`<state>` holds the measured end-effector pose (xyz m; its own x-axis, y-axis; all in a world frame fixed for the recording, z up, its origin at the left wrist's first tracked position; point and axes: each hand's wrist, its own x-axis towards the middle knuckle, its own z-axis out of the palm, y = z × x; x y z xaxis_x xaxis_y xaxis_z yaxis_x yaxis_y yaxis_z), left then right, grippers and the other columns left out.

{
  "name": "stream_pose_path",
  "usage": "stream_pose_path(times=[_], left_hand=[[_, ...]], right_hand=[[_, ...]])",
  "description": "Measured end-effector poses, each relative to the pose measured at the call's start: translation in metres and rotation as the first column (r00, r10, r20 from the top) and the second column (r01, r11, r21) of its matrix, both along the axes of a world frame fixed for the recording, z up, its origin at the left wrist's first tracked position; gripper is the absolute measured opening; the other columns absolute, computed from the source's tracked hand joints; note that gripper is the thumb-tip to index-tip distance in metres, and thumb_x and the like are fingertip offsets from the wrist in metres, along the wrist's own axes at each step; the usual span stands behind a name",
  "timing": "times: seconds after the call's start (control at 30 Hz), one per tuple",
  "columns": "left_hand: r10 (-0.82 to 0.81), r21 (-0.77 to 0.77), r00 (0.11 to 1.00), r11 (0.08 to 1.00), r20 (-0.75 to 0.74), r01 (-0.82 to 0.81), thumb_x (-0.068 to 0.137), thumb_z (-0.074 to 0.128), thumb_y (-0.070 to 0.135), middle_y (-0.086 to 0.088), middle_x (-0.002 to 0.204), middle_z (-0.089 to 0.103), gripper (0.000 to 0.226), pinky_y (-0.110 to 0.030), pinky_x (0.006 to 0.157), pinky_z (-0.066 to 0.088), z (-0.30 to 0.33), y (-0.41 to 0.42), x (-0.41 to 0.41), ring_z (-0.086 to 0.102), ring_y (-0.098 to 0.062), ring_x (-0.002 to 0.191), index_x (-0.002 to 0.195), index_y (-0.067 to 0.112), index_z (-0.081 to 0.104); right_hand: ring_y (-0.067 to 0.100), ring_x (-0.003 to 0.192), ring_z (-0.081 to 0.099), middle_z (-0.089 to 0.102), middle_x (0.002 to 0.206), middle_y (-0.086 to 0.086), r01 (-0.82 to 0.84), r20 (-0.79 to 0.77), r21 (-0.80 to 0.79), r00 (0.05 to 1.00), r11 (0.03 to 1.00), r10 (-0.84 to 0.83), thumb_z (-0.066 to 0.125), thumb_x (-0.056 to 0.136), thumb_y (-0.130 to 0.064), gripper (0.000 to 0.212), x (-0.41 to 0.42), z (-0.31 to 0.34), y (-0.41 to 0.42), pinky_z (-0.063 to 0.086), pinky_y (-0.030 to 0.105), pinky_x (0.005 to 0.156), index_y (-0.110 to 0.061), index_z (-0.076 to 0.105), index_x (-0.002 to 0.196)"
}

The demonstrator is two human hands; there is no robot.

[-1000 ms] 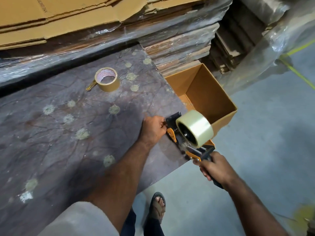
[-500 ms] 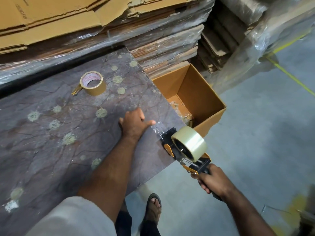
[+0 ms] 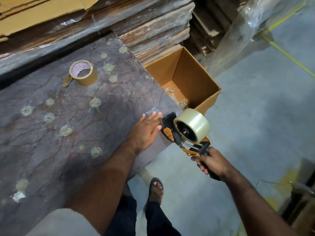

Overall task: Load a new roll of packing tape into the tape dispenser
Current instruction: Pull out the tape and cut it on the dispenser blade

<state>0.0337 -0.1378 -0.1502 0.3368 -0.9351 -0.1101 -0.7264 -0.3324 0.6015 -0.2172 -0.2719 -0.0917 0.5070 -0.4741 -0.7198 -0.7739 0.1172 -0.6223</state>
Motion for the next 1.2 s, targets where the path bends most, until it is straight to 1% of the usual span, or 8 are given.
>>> stream_pose_path(times=[0.2, 0.37, 0.5, 0.7, 0.9, 1.03, 1.1, 1.2], left_hand=[[0.122, 0.0, 0.989, 0.992, 0.085, -0.122, 0.108, 0.03, 0.04, 0.002, 0.164, 0.032, 0.048, -0.044, 0.127, 0.005, 0.001, -0.006, -0.016, 0.019, -0.014, 0.154, 0.15, 0.019, 0.042], [0.247, 0.036, 0.958, 0.966, 0.146, -0.255, 0.1, 0.044, 0.054, -0.006, 0.165, 0.027, 0.062, -0.045, 0.127, 0.006, 0.003, -0.022, -0.036, 0.019, -0.021, 0.155, 0.148, 0.014, 0.039], [0.289, 0.101, 0.938, 0.945, 0.19, -0.312, 0.092, 0.057, 0.055, -0.008, 0.168, 0.018, 0.081, -0.048, 0.127, 0.008, 0.002, -0.031, -0.046, 0.012, -0.023, 0.156, 0.155, 0.013, 0.027], [0.321, 0.091, 0.923, 0.934, 0.213, -0.345, 0.087, 0.063, 0.062, -0.009, 0.165, 0.026, 0.085, -0.047, 0.125, 0.013, 0.009, -0.035, -0.045, 0.021, -0.026, 0.154, 0.15, 0.013, 0.032], [0.332, 0.127, 0.922, 0.924, 0.196, -0.36, 0.085, 0.069, 0.059, -0.012, 0.164, 0.029, 0.087, -0.045, 0.124, 0.02, 0.021, -0.038, -0.044, 0.025, -0.031, 0.152, 0.15, 0.013, 0.033], [0.333, 0.13, 0.927, 0.925, 0.173, -0.356, 0.084, 0.07, 0.058, -0.013, 0.163, 0.031, 0.085, -0.048, 0.124, 0.022, 0.023, -0.038, -0.043, 0.026, -0.033, 0.151, 0.147, 0.011, 0.039], [0.342, 0.104, 0.927, 0.927, 0.154, -0.359, 0.084, 0.07, 0.058, -0.013, 0.164, 0.03, 0.085, -0.047, 0.124, 0.02, 0.02, -0.039, -0.042, 0.024, -0.033, 0.152, 0.148, 0.011, 0.038], [0.327, 0.078, 0.932, 0.936, 0.16, -0.342, 0.086, 0.069, 0.056, -0.015, 0.162, 0.032, 0.083, -0.047, 0.124, 0.017, 0.015, -0.035, -0.042, 0.024, -0.034, 0.152, 0.148, 0.01, 0.039]], right_hand=[[0.024, 0.048, 0.05, 0.058, 0.055, 0.012, 0.022, -0.046, 0.023, 0.999, 0.999, -0.021, 0.061, 0.083, -0.002, 0.016, -0.045, -0.013, 0.005, 0.042, 0.032, 0.052, -0.004, 0.063, 0.067], [0.02, 0.049, 0.051, 0.055, 0.053, 0.01, 0.073, -0.096, 0.0, 0.993, 0.997, -0.073, 0.053, 0.069, -0.007, 0.02, -0.05, -0.024, 0.01, 0.041, 0.029, 0.053, -0.013, 0.062, 0.053], [0.022, 0.044, 0.044, 0.049, 0.049, 0.007, 0.155, -0.131, -0.031, 0.979, 0.987, -0.158, 0.05, 0.078, 0.0, 0.027, -0.05, -0.033, 0.014, 0.033, 0.025, 0.047, -0.012, 0.062, 0.056], [0.021, 0.036, 0.032, 0.036, 0.045, 0.01, 0.333, -0.11, 0.24, 0.943, 0.912, -0.316, 0.06, 0.085, -0.002, 0.031, -0.042, -0.035, 0.021, 0.029, 0.028, 0.046, -0.006, 0.05, 0.056], [0.021, 0.037, 0.032, 0.037, 0.043, 0.009, 0.328, -0.148, 0.177, 0.941, 0.928, -0.305, 0.06, 0.08, -0.003, 0.029, -0.038, -0.035, 0.021, 0.027, 0.027, 0.046, -0.008, 0.049, 0.054], [0.017, 0.036, 0.032, 0.039, 0.043, 0.005, 0.254, -0.33, 0.138, 0.923, 0.957, -0.198, 0.061, 0.078, -0.017, 0.027, -0.074, -0.042, 0.035, 0.023, 0.02, 0.045, -0.015, 0.056, 0.052], [0.016, 0.035, 0.031, 0.038, 0.044, 0.005, 0.325, -0.355, 0.216, 0.905, 0.921, -0.236, 0.064, 0.079, -0.016, 0.027, -0.1, -0.045, 0.058, 0.021, 0.019, 0.045, -0.014, 0.054, 0.054], [0.018, 0.03, 0.026, 0.03, 0.042, 0.005, 0.522, -0.351, 0.429, 0.848, 0.737, -0.396, 0.063, 0.076, -0.008, 0.03, -0.107, -0.048, 0.081, 0.02, 0.02, 0.039, -0.011, 0.046, 0.052]])
